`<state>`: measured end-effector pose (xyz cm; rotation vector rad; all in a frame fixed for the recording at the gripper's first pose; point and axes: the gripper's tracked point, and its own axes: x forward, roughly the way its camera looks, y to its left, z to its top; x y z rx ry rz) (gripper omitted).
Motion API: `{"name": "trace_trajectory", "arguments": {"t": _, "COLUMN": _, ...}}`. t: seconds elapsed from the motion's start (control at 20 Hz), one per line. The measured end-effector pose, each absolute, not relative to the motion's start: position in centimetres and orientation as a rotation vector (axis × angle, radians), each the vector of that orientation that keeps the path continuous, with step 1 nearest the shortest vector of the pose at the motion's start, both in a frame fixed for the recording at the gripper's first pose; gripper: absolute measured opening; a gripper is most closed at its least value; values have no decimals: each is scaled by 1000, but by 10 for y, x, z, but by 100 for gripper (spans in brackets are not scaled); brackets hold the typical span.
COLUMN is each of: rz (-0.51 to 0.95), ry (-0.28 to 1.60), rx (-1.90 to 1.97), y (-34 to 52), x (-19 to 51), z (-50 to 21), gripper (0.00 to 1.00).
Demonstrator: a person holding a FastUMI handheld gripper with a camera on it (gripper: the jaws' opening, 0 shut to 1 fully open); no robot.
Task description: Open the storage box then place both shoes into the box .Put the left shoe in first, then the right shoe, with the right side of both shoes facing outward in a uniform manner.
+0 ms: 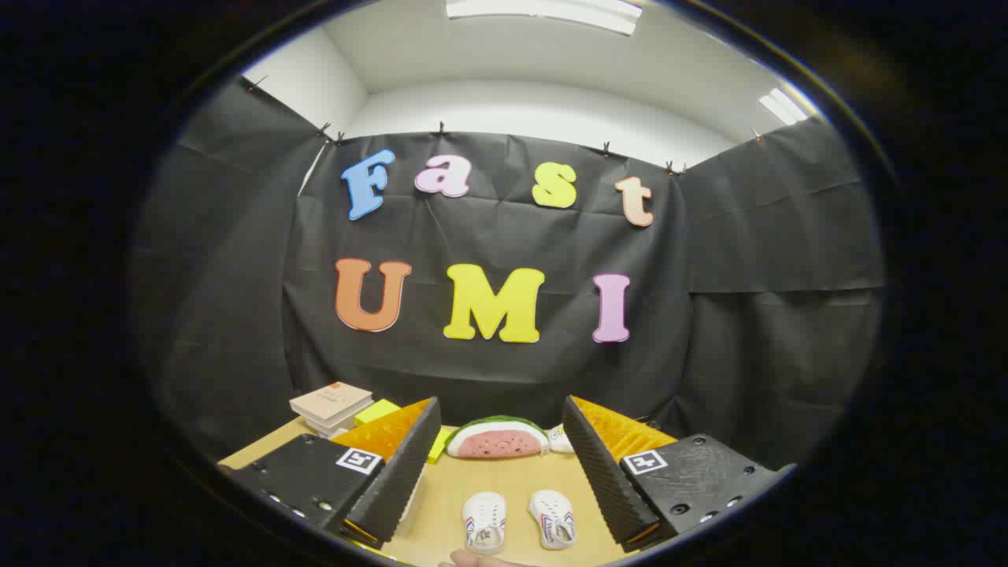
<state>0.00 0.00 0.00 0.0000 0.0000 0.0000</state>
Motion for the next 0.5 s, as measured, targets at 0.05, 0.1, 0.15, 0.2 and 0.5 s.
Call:
{"name": "trace_trajectory", "arguments": {"t": 0.05, "rz": 3, "ry": 6, "rx": 8, "y": -3, "x": 0, "z": -1, "gripper": 95}}
{"name": "trace_trajectory", "arguments": {"t": 0.1, "rz": 7, "ry": 14, "rx": 19, "y": -7, "x": 0, "z": -4, "gripper": 95}}
{"name": "trace_trajectory", "arguments": {"t": 0.15, "rz": 10, "ry": 20, "rx": 24, "y": -10, "x": 2, "z": -6, "gripper": 95}}
{"name": "trace_trajectory", "arguments": {"t": 0.2, "rz": 11, "ry": 21, "rx": 29, "y": -14, "x": 2, "z": -7, "gripper": 95}}
{"name": "trace_trajectory", "arguments": {"t": 0.5, "rz": 23, "ry": 11, "rx": 47, "y": -20, "x": -1, "z": -6, "gripper": 95}}
